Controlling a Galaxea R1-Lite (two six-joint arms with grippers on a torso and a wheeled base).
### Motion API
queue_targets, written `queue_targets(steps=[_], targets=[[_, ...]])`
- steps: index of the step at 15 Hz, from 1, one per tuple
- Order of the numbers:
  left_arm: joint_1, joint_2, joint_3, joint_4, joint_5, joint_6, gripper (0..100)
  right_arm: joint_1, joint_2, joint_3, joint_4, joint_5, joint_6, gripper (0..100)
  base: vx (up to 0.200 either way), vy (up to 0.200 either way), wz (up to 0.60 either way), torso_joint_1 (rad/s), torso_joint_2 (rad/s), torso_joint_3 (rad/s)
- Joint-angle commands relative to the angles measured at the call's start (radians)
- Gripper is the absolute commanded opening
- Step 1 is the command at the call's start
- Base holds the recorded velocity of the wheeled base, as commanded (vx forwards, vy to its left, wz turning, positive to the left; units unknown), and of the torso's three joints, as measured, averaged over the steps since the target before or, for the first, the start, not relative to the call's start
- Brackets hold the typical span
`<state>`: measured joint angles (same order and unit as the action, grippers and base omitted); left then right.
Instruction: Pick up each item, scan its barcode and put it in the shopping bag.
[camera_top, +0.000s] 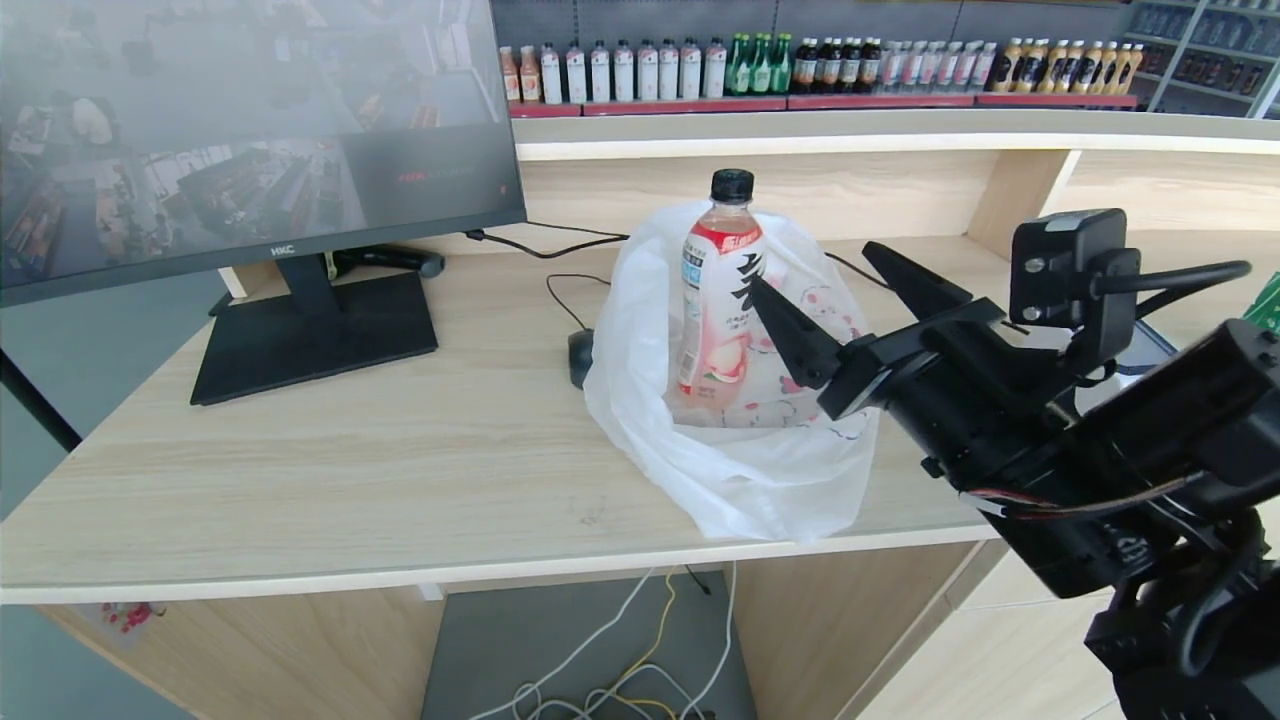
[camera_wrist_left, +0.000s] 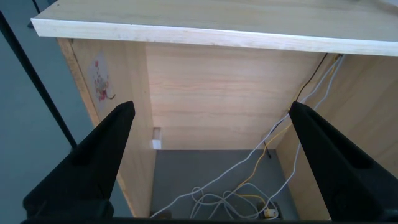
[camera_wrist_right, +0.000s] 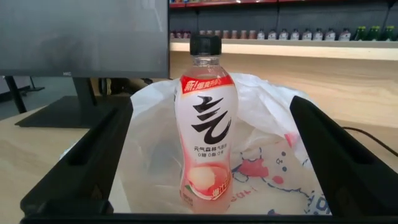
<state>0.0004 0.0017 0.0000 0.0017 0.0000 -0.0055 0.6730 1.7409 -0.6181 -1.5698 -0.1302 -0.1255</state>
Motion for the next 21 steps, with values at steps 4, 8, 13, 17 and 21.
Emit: queue_targets(steps=[4, 8, 13, 17, 21], targets=[[0.0, 0.0, 0.0, 0.0, 0.0, 0.001, 100, 0.004, -0.044, 0.032, -0.001, 0.0, 0.0, 100, 0.0, 0.0, 0.0, 0.0, 0.0, 0.0], [0.0, 0.0, 0.0, 0.0, 0.0, -0.001, 100, 0.011, -0.034, 0.026, -0.001, 0.001, 0.0, 100, -0.15, 0.0, 0.0, 0.004, 0.0, 0.004], [0.001, 0.0, 0.0, 0.0, 0.0, -0.002, 100, 0.013, -0.034, 0.034, -0.001, 0.001, -0.003, 100, 0.0, 0.0, 0.0, 0.0, 0.0, 0.0], [0.001, 0.0, 0.0, 0.0, 0.0, -0.005, 100, 0.013, -0.035, 0.041, -0.001, 0.001, -0.003, 100, 0.0, -0.1, 0.0, 0.001, 0.0, 0.001], [0.001, 0.0, 0.0, 0.0, 0.0, -0.007, 100, 0.013, -0.043, 0.06, -0.001, 0.0, -0.005, 100, 0.0, -0.2, 0.0, 0.007, 0.0, 0.004]])
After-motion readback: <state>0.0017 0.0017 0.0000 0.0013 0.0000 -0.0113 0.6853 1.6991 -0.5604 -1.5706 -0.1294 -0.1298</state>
